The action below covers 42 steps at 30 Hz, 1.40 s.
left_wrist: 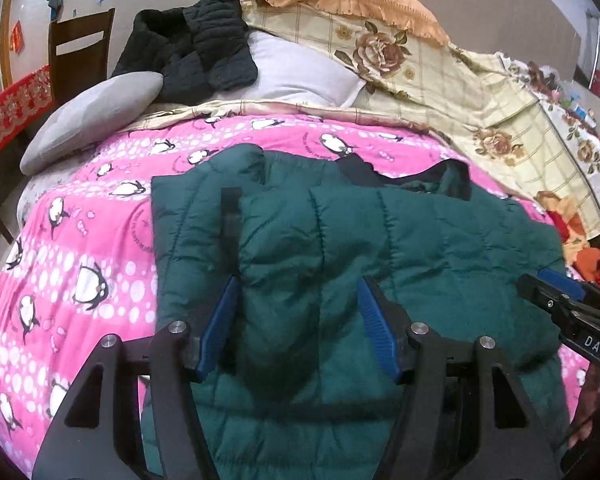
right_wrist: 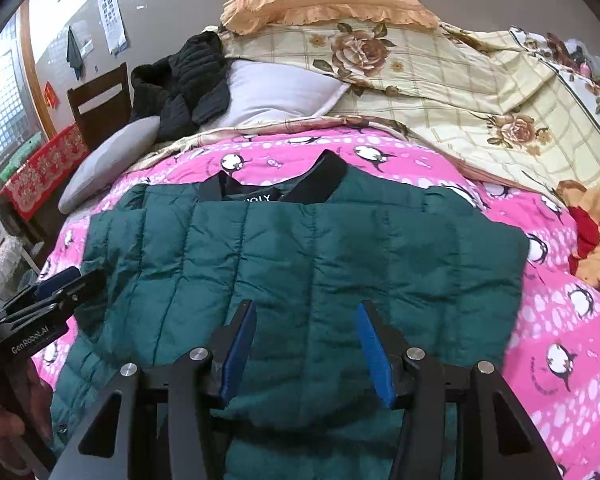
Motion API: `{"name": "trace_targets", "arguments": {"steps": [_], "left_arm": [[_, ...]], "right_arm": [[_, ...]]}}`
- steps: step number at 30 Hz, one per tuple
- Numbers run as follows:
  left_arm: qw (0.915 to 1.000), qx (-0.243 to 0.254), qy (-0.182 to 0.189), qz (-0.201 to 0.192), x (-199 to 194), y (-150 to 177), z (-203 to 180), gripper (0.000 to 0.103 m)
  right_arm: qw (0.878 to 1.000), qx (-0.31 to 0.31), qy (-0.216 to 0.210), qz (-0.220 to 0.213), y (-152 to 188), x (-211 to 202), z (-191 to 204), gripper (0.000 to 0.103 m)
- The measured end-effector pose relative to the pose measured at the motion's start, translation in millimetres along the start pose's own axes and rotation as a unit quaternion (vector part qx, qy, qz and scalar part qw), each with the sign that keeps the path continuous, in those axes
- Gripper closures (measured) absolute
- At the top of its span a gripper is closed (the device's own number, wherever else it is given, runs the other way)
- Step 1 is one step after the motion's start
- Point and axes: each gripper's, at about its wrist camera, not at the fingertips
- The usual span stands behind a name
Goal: Fold large clothes
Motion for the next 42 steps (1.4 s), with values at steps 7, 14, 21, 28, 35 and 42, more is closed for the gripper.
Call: {"name": "trace_targets", "arguments": {"steps": [7,14,21,28,35,42], "left_arm": [[0.9997,0.006,-0.01,0.019,27.9,-0.8,6.1,0.041],[0.9994,0.011,-0.005,0.032,43.7,-0.7,10.4,0.041],[0.9993,0.003,-0.004,0.036,50.3,1.4,11.4,0.037],[0.9994,0.016,-0.002,0.03,47.2,5.5,9.8,0.036],[0.9995,0.01,0.005,0.029,47.7,7.5,12.8,0.036],[0.9996,0.014,0.005,0.026,49.1,9.1,13.1,0.034]], "right_arm": [[1.0,-0.005,0.018,0.018,-5.0,36.6,5.9,0.053],[0.999,-0.003,0.022,0.041,-3.8,70.6,3.4,0.052],[0.998,-0.01,0.034,0.046,-2.6,72.8,6.3,0.05],[0.999,0.03,0.0,0.023,4.7,29.3,-9.1,0.05],[0.998,0.012,0.038,0.038,23.5,6.2,-28.6,0.049],[0.995,-0.012,0.063,0.071,37.2,44.1,-34.8,0.048]]}}
Point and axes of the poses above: each gripper's, at about its wrist camera, not at the fingertips, and x roughly the way its jaws point, z to its left, y to its underside, and after that the axes turned 14 degrees about y, right-handed
